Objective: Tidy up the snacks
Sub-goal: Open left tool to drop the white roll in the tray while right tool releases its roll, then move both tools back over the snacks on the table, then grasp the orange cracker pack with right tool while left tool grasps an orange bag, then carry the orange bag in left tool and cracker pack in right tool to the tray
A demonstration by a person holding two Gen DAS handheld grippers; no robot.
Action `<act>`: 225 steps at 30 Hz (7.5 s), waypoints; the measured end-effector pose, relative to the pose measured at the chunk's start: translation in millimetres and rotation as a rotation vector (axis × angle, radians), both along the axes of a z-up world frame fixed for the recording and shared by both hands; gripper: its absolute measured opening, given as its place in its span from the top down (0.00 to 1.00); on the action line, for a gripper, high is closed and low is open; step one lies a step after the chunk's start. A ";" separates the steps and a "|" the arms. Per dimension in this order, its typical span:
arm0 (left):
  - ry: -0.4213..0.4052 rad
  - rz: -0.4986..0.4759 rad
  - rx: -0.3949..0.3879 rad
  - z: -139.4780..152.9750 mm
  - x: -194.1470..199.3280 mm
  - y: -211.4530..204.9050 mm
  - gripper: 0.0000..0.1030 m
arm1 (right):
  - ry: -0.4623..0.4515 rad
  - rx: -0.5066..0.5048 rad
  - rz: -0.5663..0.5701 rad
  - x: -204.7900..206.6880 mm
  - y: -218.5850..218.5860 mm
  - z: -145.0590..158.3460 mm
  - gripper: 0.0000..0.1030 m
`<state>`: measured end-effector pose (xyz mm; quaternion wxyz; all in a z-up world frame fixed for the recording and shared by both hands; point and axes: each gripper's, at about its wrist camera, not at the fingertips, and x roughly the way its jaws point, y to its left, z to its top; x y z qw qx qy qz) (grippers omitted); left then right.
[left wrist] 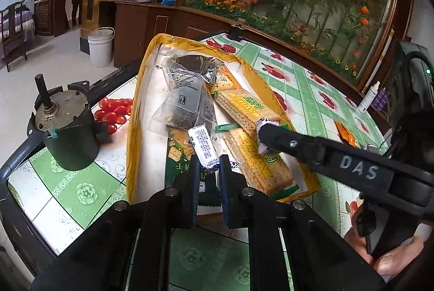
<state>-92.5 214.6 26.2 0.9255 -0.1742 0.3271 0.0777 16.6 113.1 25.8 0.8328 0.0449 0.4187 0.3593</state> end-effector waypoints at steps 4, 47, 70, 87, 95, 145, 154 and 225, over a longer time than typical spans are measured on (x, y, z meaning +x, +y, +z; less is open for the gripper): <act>0.013 -0.003 0.007 -0.9 3.9 -1.2 0.89 | 0.005 -0.016 0.009 0.1 3.2 -6.1 0.81; -0.091 -0.031 0.170 14.7 -13.7 -27.7 0.33 | -0.016 0.140 -0.223 12.4 -145.6 30.1 0.57; -0.155 -0.268 0.084 37.4 -16.6 -112.5 0.33 | 0.120 -0.237 -0.852 42.8 -353.8 -2.3 0.43; -0.078 -0.373 0.062 34.3 -11.8 -145.1 0.33 | 0.002 -0.287 -0.389 21.5 -250.3 -16.2 0.42; 0.013 -0.467 0.128 42.0 29.0 -170.0 0.33 | 0.057 -0.236 -0.491 22.6 -276.2 -13.8 0.44; 0.024 -0.422 0.192 13.0 70.7 -198.9 0.55 | 0.061 -0.158 -0.403 14.8 -259.3 -10.4 0.44; -0.032 -0.373 0.167 20.4 62.2 -185.8 0.55 | 0.000 -0.116 -0.362 6.9 -253.7 1.7 0.46; -0.157 0.147 0.115 28.8 24.2 -49.4 0.54 | -0.230 -0.071 -0.114 -24.2 -94.7 33.6 0.46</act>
